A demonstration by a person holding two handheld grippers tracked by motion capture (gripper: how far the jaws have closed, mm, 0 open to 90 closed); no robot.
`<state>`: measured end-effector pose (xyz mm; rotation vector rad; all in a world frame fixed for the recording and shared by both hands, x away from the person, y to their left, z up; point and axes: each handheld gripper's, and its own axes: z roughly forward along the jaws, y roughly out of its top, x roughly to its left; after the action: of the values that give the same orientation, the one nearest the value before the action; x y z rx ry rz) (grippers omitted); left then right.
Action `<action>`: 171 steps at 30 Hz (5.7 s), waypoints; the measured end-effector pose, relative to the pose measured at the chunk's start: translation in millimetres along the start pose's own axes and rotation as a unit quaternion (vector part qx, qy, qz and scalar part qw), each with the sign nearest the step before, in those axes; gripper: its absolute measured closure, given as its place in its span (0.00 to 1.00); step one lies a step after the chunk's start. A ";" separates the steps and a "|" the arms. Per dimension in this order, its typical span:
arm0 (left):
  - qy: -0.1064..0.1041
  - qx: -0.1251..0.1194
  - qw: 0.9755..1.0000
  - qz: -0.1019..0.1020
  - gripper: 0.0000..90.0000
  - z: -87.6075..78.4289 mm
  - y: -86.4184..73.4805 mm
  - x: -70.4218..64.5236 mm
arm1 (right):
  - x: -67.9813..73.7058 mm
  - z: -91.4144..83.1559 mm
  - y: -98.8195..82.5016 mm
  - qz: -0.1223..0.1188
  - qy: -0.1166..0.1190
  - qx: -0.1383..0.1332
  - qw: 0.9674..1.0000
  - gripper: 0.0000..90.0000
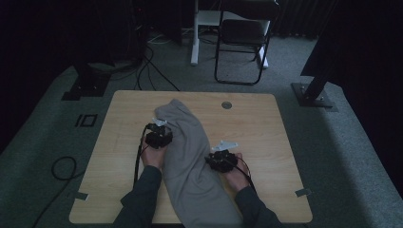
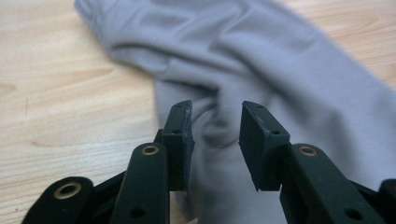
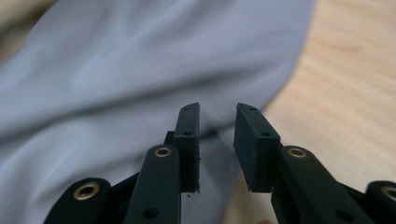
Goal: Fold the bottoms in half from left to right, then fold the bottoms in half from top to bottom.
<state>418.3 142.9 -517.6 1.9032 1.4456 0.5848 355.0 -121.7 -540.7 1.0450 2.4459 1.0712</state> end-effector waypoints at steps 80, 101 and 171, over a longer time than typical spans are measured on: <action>-0.101 -0.008 0.989 0.105 0.73 -61.1 -92.7 -68.5 | 4.7 -34.8 -30.2 -0.004 -0.023 -0.017 1.000 0.66; -0.097 0.007 0.990 0.097 0.73 -66.6 -111.8 -69.3 | -1.1 -13.6 -29.5 0.018 -0.043 -0.007 0.999 0.71; -0.090 -0.014 0.995 0.037 0.55 -15.2 -17.3 -60.1 | -94.9 40.2 41.1 0.133 -0.070 -0.038 0.988 0.62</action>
<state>379.1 91.8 -517.5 1.9400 1.2516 0.4513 462.5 -149.0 -542.1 1.4003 2.1824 1.1156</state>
